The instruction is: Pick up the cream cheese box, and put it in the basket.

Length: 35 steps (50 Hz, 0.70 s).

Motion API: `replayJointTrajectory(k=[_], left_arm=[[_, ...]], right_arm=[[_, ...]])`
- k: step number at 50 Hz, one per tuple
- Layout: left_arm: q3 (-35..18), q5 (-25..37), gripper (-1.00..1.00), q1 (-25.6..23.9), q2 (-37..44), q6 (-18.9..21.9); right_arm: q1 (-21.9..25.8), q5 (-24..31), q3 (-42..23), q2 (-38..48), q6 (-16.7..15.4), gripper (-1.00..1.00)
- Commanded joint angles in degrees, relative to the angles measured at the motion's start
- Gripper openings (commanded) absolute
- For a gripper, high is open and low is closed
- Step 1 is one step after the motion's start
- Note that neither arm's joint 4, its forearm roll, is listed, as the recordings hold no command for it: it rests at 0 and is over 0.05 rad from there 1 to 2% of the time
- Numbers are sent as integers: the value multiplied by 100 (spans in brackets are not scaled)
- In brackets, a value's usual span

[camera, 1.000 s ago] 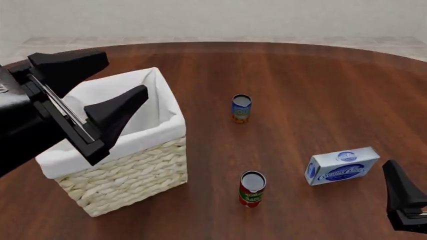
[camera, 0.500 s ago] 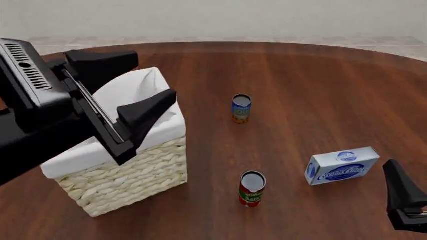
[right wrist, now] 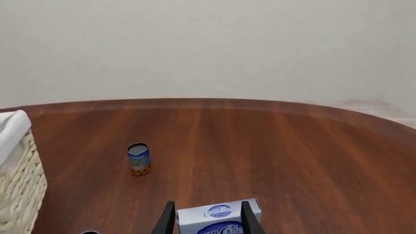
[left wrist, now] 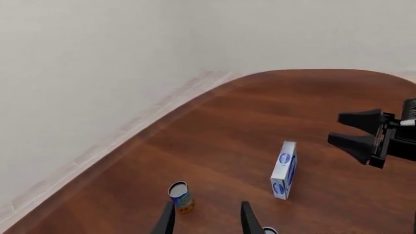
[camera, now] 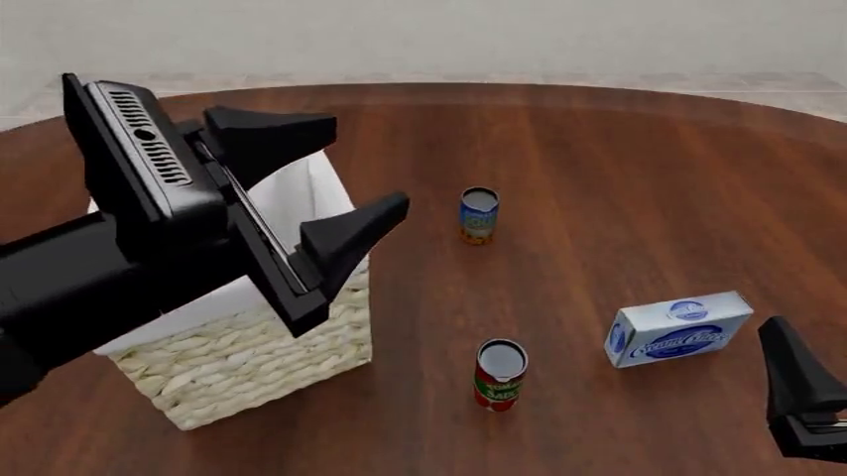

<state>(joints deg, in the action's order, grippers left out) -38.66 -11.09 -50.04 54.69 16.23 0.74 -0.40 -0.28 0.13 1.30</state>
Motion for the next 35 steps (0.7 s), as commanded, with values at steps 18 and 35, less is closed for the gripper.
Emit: replayJointTrajectory(k=[18,35], left_arm=[[-496,80,100,-446,707,66],[-763,254,100,-695,1153,15]], right_arm=[[2,0,-1,0,78,100],[8,0,-1,0,84,100]])
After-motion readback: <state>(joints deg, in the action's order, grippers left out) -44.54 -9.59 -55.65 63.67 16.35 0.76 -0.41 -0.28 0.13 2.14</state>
